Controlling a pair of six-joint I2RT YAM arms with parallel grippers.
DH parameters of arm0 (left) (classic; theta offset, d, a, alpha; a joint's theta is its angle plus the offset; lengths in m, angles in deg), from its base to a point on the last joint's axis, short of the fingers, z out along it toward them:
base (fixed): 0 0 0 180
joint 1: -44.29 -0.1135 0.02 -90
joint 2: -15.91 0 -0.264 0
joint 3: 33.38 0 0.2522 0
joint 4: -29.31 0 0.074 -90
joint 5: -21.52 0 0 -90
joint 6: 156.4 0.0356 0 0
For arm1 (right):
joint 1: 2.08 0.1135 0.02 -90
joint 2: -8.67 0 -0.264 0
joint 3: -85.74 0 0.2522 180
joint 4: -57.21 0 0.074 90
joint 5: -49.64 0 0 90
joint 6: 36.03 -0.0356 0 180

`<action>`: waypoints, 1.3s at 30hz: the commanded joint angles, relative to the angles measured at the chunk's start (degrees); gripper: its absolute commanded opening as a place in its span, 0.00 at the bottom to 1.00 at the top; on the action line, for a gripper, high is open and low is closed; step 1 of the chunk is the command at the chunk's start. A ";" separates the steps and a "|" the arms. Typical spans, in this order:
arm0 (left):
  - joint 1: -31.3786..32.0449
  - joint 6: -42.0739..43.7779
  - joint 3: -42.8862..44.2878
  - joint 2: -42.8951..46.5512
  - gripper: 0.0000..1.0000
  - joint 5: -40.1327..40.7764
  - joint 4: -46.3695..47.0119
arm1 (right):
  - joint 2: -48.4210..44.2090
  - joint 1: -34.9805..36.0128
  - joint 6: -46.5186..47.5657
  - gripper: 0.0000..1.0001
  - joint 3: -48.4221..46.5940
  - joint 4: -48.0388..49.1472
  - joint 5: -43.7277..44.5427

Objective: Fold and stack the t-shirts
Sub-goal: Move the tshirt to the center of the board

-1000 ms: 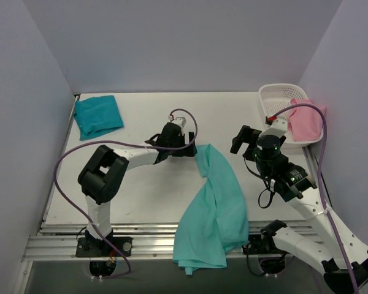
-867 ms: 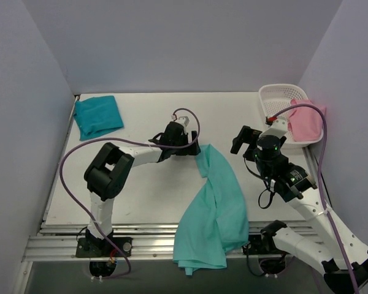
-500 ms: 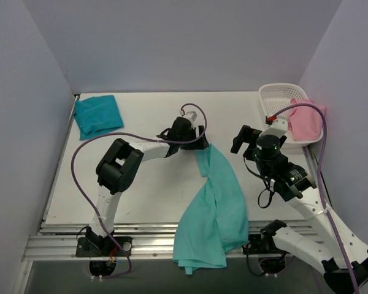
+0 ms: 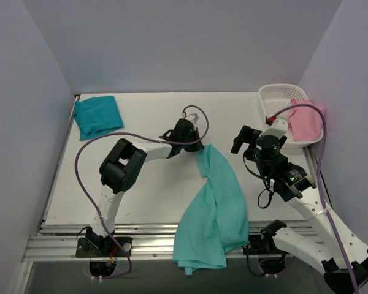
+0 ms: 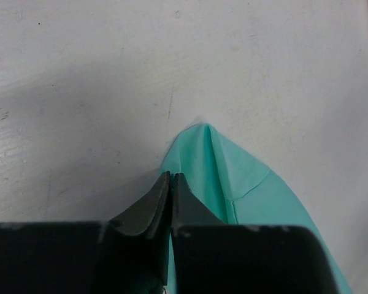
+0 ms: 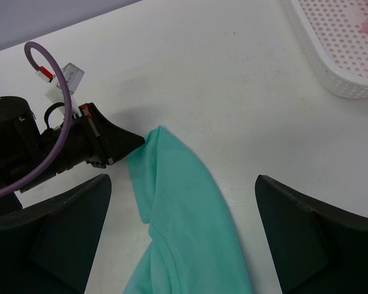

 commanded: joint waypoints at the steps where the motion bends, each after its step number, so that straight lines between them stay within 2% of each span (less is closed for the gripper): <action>1: -0.29 1.75 0.87 1.73 0.03 1.00 -1.39 | -0.41 0.55 0.30 1.00 -1.30 -0.16 1.01; 5: -2.04 4.74 4.38 5.76 0.02 2.49 -6.13 | 0.82 0.98 0.56 1.00 -2.35 0.19 -3.55; 6: -2.48 5.44 5.69 6.47 0.02 3.80 -10.15 | 1.35 1.42 0.22 1.00 -2.62 0.10 -4.52; 10: -6.87 9.48 17.53 6.40 0.02 3.99 -18.00 | 4.15 6.78 -0.93 1.00 -2.36 0.19 -4.09; 12: -8.81 10.45 21.94 4.56 0.02 3.11 -20.54 | 6.17 8.27 -0.93 1.00 -1.22 1.50 -7.23; 14: -11.62 11.95 30.20 1.13 0.02 2.76 -22.92 | 11.09 8.54 -1.01 1.00 -1.04 3.00 -11.88; 16: -13.20 13.70 37.48 -4.38 0.02 2.76 -27.75 | 15.65 9.94 -1.72 1.00 -0.69 4.84 -12.96; 17: -14.60 14.41 46.92 -6.94 0.02 2.76 -30.29 | 16.81 10.82 -1.89 1.00 -0.60 5.46 -12.70; 19: -15.84 15.90 57.07 -14.65 0.02 2.76 -37.85 | 19.27 13.63 -2.77 1.00 -0.51 7.31 -12.53; 20: -16.80 16.34 66.35 -17.31 0.02 2.85 -41.96 | 19.89 14.60 -3.12 1.00 -0.60 7.92 -12.35; 23: -18.74 17.58 74.16 -23.39 0.02 4.07 -43.33 | 22.35 18.38 -4.26 1.00 -0.86 10.03 -12.70; 27: -22.69 13.02 67.79 -23.75 0.02 1.45 -38.32 | 27.61 23.47 -5.50 1.00 -1.92 11.44 -10.69; 32: -23.41 12.48 58.72 -22.00 0.02 0.39 -32.79 | 34.82 28.93 -5.50 1.00 -6.03 12.76 -8.66; 39: -23.41 11.43 49.05 -18.66 0.02 -1.11 -27.77 | 43.79 29.20 -5.41 1.00 -8.95 13.12 -6.03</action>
